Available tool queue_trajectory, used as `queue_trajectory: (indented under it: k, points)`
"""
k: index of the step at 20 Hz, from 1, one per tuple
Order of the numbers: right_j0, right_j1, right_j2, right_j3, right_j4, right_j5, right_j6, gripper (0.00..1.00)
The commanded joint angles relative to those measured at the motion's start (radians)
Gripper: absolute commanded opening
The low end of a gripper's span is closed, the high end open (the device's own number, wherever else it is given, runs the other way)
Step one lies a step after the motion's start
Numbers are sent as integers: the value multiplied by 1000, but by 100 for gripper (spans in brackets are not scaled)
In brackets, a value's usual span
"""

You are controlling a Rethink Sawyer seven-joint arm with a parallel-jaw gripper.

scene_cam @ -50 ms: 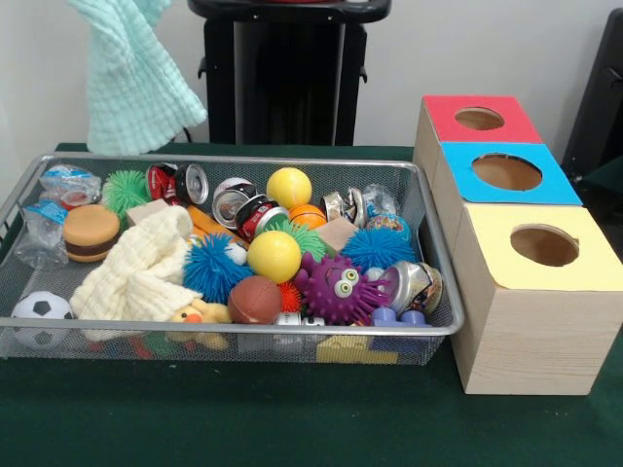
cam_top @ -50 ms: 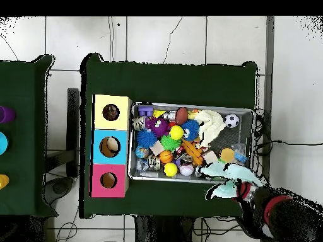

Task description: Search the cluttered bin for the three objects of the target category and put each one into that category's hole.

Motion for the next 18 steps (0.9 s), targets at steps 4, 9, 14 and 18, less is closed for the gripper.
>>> queue_trajectory:
  k: [4,9,14,18]
  points:
    - [-54,143,31,43,-33,-132,-71,0]
    - [-69,200,41,45,-64,-194,-59,0]
    - [-81,293,46,73,-120,-329,-26,0]
    - [-85,345,53,84,-160,-403,-4,0]
